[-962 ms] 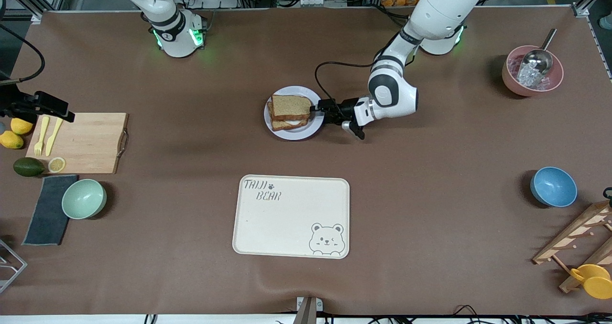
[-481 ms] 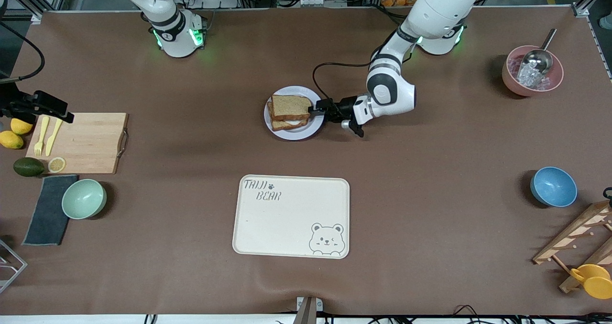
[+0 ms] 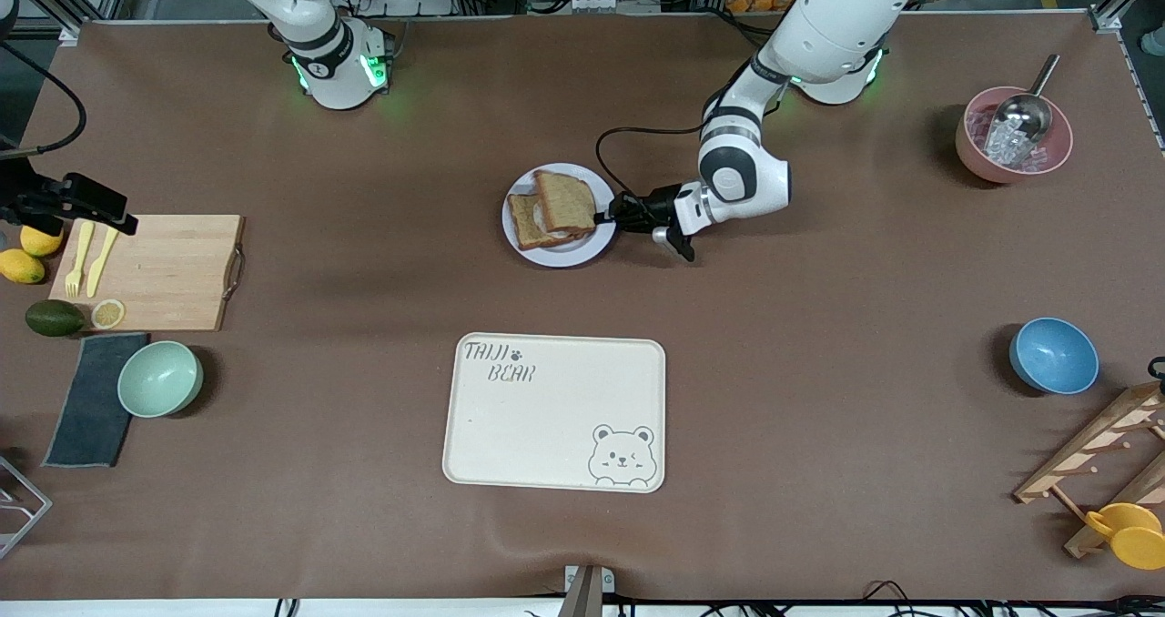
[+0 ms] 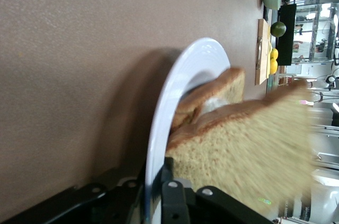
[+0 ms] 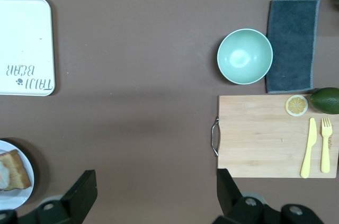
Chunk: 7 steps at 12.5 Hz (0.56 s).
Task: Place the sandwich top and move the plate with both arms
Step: 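Slide the plate onto the white bear tray with the left gripper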
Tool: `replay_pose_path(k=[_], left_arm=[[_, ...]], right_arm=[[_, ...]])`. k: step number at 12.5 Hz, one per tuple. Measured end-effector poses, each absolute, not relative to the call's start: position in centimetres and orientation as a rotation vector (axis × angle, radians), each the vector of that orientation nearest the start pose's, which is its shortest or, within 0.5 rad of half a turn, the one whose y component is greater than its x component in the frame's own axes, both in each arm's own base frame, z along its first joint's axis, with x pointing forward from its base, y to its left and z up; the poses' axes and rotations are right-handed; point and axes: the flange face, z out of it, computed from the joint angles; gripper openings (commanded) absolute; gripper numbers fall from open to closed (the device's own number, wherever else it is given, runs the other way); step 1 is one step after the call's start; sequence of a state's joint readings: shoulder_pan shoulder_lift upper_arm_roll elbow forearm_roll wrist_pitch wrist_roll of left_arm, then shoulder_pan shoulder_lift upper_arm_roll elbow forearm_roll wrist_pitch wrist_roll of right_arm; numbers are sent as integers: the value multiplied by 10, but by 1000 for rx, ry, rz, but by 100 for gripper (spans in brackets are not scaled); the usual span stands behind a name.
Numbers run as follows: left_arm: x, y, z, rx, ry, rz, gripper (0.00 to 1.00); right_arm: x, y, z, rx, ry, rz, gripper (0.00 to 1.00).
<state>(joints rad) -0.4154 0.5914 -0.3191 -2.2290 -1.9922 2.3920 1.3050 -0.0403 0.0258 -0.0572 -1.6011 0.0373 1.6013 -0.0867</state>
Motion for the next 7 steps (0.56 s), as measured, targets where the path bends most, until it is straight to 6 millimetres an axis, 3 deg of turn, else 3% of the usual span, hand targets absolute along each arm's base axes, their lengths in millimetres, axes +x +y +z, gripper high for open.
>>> replay_pose_path(k=[7], left_arm=[[365,-349,104,2058,-13,1,0]], right_arm=[[562,-50,598,-3109,19,36,100]])
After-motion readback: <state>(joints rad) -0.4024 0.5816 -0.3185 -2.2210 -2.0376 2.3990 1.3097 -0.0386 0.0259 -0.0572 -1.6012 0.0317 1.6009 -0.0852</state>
